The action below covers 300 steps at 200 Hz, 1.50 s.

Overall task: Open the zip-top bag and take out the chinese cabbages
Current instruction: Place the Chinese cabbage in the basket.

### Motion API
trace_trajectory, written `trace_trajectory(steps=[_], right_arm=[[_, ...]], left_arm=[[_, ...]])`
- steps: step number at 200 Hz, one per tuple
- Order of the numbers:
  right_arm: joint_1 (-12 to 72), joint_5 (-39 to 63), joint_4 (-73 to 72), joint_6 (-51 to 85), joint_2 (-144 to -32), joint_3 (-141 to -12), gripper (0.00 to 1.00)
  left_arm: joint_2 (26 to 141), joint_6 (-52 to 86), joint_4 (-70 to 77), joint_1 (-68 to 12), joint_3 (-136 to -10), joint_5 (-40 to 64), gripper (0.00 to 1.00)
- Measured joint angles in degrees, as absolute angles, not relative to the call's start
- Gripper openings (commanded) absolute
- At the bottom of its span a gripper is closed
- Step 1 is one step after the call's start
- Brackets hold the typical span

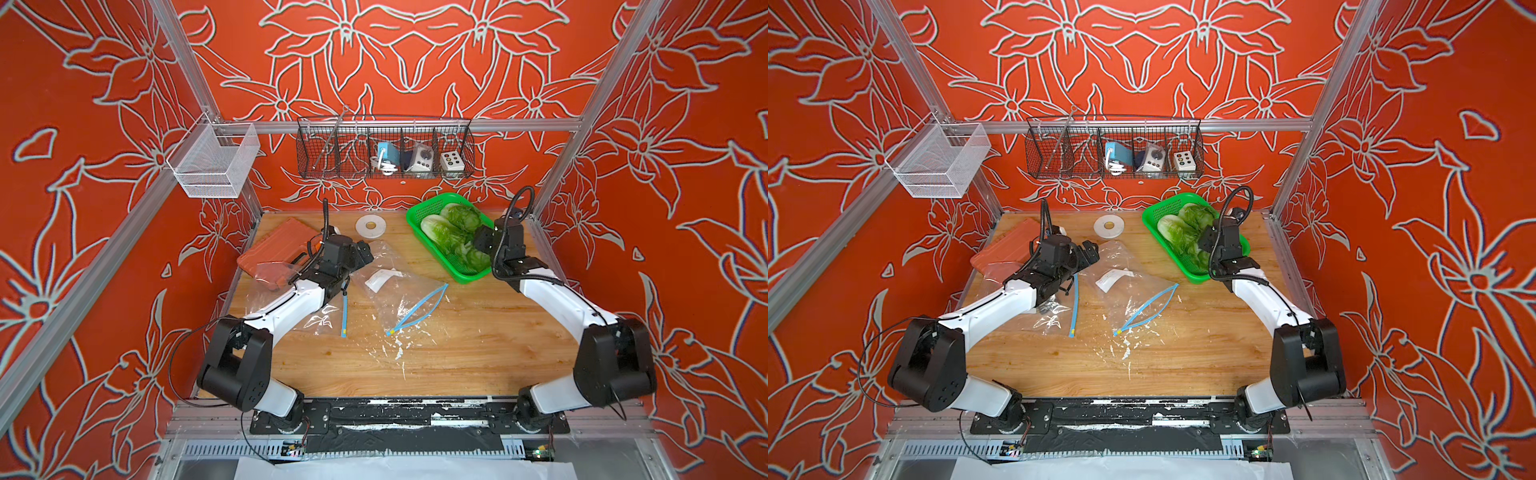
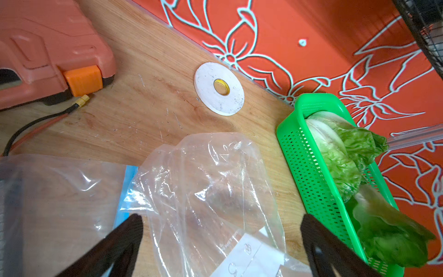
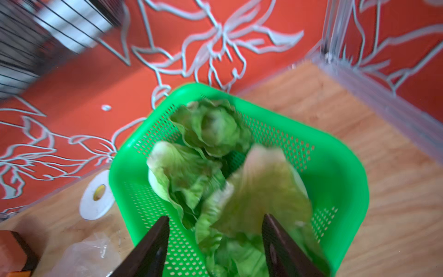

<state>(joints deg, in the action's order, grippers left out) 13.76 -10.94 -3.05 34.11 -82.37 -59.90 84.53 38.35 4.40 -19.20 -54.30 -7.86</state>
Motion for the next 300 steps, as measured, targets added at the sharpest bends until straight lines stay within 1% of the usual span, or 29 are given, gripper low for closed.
trace_trajectory(steps=[22, 37, 42, 55, 72, 91, 127, 143, 147, 156, 191, 229, 247, 270, 300], right_arm=[[13.8, -10.9, -3.7, 31.3, -81.1, -60.3, 0.63], [13.4, -10.7, -3.9, 30.3, -81.6, -60.4, 0.59], [13.1, -10.3, -3.6, 30.0, -82.1, -60.6, 0.57], [11.6, -9.2, -2.5, 29.5, -84.2, -62.3, 0.44], [9.2, -7.6, -1.7, 29.7, -87.9, -64.4, 0.36], [7.4, -4.9, -0.7, 30.0, -91.5, -65.4, 0.32], [7.2, 0.3, 1.1, 31.8, -96.9, -65.5, 0.27], [7.3, 1.7, 1.5, 32.3, -97.7, -65.5, 0.27], [7.3, 2.0, 1.5, 32.4, -97.7, -65.5, 0.28], [7.4, 2.4, 1.3, 32.3, -97.4, -65.5, 0.33], [7.4, 2.8, -0.4, 30.2, -94.5, -65.5, 0.58], [7.4, 3.9, -4.0, 26.4, -91.2, -65.3, 0.78], [7.4, 4.9, -6.8, 24.1, -88.9, -62.6, 0.87], [7.4, 4.5, -9.2, 20.4, -82.0, -55.2, 0.94], [7.4, 0.8, -10.3, 15.6, -69.5, -44.7, 0.97]], left_arm=[[84.5, 38.3, 5.0, -19.2, -54.3, -7.5, 0.99], [84.5, 38.1, 5.3, -19.2, -54.3, -7.2, 0.99], [84.5, 38.0, 5.4, -19.2, -54.3, -7.0, 0.99], [84.5, 37.5, 6.0, -19.2, -54.1, -6.4, 0.99], [84.1, 36.6, 7.3, -19.3, -53.1, -5.4, 0.99], [82.9, 34.9, 9.2, -19.6, -51.1, -3.8, 0.99], [80.1, 30.6, 14.0, -19.9, -47.3, 0.2, 0.99], [78.7, 28.5, 15.6, -19.9, -46.3, 1.5, 0.99], [78.3, 27.9, 15.9, -19.9, -46.0, 1.7, 0.99], [77.4, 26.5, 16.7, -19.9, -45.4, 2.1, 0.99], [72.5, 20.1, 20.0, -19.9, -40.9, 1.3, 0.99], [66.5, 13.8, 22.4, -19.9, -35.3, -5.3, 0.99], [63.2, 11.2, 24.4, -19.9, -31.2, -9.5, 0.99], [59.3, 8.1, 27.9, -19.9, -25.2, -13.5, 0.99], [57.6, 3.8, 33.6, -19.6, -18.2, -18.4, 0.99]])
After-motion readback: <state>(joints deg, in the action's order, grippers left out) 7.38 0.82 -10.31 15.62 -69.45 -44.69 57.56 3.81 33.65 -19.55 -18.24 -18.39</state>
